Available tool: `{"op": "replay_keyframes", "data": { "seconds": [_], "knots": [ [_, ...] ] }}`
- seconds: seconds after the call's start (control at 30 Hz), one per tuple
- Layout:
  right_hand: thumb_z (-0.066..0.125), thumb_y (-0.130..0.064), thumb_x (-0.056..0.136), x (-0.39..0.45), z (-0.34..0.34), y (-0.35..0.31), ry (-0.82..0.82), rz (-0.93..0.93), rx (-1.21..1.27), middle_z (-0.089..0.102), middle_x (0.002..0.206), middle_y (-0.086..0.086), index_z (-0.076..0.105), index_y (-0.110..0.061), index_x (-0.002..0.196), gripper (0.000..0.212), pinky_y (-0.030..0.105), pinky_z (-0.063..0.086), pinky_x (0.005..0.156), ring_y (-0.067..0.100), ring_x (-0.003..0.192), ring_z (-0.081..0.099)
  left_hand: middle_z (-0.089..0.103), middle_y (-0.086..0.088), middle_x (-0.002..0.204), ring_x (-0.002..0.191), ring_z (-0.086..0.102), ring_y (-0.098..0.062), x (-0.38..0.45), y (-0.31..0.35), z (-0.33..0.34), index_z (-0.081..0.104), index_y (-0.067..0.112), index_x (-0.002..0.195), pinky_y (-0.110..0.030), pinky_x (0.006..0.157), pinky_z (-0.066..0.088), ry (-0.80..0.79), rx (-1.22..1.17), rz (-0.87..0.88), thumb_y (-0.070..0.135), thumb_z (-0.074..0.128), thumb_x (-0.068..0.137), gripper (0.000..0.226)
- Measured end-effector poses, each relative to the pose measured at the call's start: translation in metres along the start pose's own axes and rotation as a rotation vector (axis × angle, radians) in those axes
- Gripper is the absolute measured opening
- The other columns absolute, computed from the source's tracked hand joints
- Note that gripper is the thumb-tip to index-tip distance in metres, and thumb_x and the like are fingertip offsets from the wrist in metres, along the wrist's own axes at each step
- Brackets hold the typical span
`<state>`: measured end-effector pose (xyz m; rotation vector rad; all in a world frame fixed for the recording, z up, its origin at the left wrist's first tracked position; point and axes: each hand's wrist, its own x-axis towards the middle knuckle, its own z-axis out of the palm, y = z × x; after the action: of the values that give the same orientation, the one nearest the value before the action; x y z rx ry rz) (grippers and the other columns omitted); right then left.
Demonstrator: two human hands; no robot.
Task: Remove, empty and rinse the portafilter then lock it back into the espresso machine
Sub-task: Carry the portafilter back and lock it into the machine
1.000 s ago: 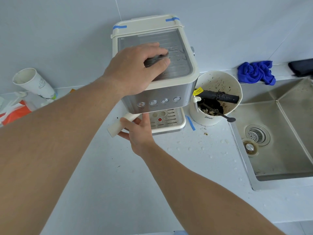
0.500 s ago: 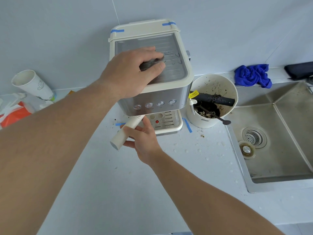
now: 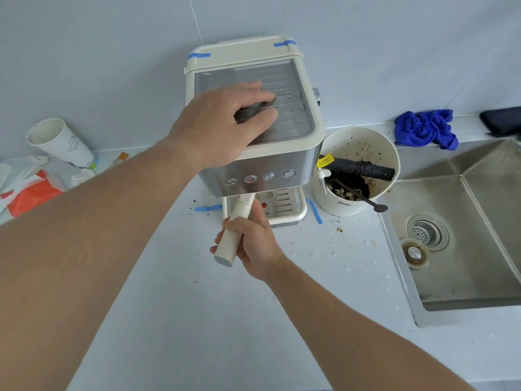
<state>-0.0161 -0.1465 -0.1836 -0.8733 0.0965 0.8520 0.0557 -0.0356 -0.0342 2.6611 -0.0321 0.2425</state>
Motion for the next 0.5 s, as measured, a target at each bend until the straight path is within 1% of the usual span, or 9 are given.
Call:
{"op": "replay_keyframes", "data": {
  "seconds": [0.1,0.2,0.33,0.43,0.5],
  "knots": [
    [0.054,0.004,0.080,0.000,0.003,-0.002,0.043,0.005,-0.057,0.048,0.095,0.014,0.050,-0.029,0.116,0.049,0.040,0.057,0.056,0.023,0.056,0.057,0.044,0.019,0.147,0.134,0.040,-0.008,-0.001,0.000,-0.001,0.054,0.046,0.128,-0.039,0.110,0.032,-0.009,0.004,0.011,0.061,0.042,0.087,0.045],
    [0.061,0.004,0.088,0.000,0.003,-0.006,0.091,-0.013,-0.202,0.049,0.090,0.014,0.048,-0.027,0.109,0.040,0.037,0.055,0.051,0.022,0.051,0.054,0.042,0.018,0.148,0.135,0.039,-0.009,-0.002,-0.001,-0.003,0.053,0.045,0.129,-0.041,0.111,0.030,-0.030,0.015,0.024,0.060,0.044,0.085,0.047],
    [0.057,0.010,0.087,-0.006,-0.009,-0.020,0.059,0.059,-0.306,0.047,0.095,0.016,0.043,-0.022,0.119,0.048,0.036,0.054,0.049,0.023,0.049,0.055,0.042,0.018,0.148,0.135,0.038,-0.011,-0.002,-0.001,-0.004,0.052,0.045,0.131,-0.039,0.113,0.027,-0.032,0.016,0.029,0.059,0.051,0.085,0.048],
    [0.057,0.010,0.085,-0.008,-0.018,-0.030,0.022,0.148,-0.354,0.048,0.097,0.017,0.044,-0.026,0.124,0.054,0.037,0.054,0.051,0.025,0.056,0.055,0.042,0.015,0.149,0.134,0.035,-0.004,-0.003,-0.001,-0.004,0.053,0.042,0.132,-0.030,0.112,0.023,-0.027,0.021,0.057,0.055,0.054,0.086,0.047],
    [0.057,0.009,0.085,-0.010,-0.022,-0.035,0.006,0.189,-0.362,0.048,0.095,0.017,0.047,-0.030,0.120,0.053,0.037,0.055,0.052,0.024,0.056,0.057,0.041,0.014,0.150,0.134,0.032,-0.001,-0.004,-0.001,-0.005,0.053,0.041,0.132,-0.026,0.109,0.019,-0.026,0.025,0.064,0.054,0.055,0.087,0.047]
  ]
}}
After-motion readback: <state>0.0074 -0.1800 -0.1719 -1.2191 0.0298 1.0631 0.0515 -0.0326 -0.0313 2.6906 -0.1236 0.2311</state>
